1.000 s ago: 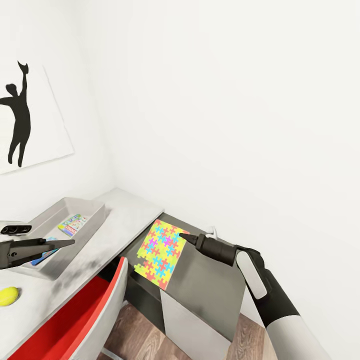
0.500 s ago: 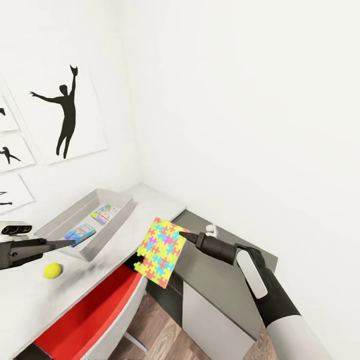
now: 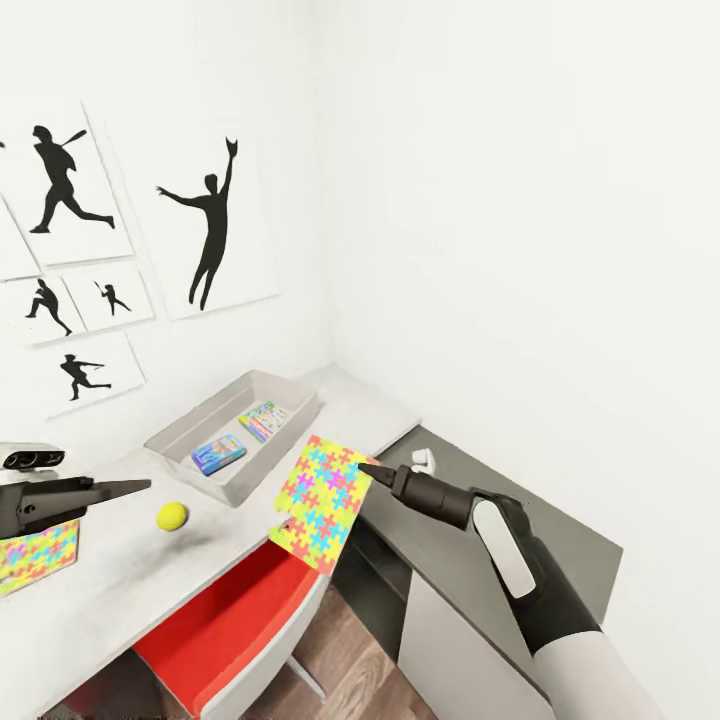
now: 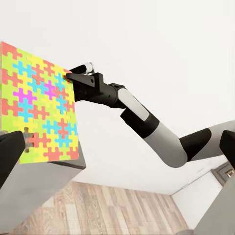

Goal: Put all the toys in the child's room - the three board games (two on the bed and one on the table), the two jigsaw puzzles on the table, and the tennis ball on the table - inside the toy box on the table in the child's room.

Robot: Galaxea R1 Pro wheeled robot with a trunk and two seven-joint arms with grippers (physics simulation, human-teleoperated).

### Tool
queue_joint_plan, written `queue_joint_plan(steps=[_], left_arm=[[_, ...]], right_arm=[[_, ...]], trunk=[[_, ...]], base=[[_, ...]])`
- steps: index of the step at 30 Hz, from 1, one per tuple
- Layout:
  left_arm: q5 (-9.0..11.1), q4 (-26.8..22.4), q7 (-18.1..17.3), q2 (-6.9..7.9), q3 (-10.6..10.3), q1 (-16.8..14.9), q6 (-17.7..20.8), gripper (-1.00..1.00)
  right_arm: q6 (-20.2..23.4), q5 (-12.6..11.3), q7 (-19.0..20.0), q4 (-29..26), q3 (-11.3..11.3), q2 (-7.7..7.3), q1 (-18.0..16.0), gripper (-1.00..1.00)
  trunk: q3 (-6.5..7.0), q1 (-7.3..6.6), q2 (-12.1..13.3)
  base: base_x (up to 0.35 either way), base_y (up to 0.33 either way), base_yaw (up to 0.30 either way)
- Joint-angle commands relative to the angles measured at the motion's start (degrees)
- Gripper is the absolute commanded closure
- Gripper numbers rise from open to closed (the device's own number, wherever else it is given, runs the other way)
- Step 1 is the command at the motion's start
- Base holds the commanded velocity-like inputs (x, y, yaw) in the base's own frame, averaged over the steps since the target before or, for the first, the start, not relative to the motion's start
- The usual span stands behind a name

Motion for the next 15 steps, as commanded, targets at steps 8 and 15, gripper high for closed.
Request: queue_joint_plan(steps=[8, 15], left_arm=[[-0.02, 0.32, -0.22, 0.02, -0.02, -0.05, 0.53, -1.0], [-0.02, 0.43, -0.22, 0.02, -0.02, -0.02, 0.52, -1.0]], right_arm=[[0.37, -0.23, 0.0, -0.02, -0.06, 0.02, -0.05, 1.0], [0.37, -0.23, 0.0, -0.02, -0.06, 0.02, -0.05, 1.0]], trunk=[[0.11, 0.05, -0.12], [0.31, 0.05, -0.12]], base=[[0.044, 0.027, 0.289], [0.003, 0.001, 0.29]])
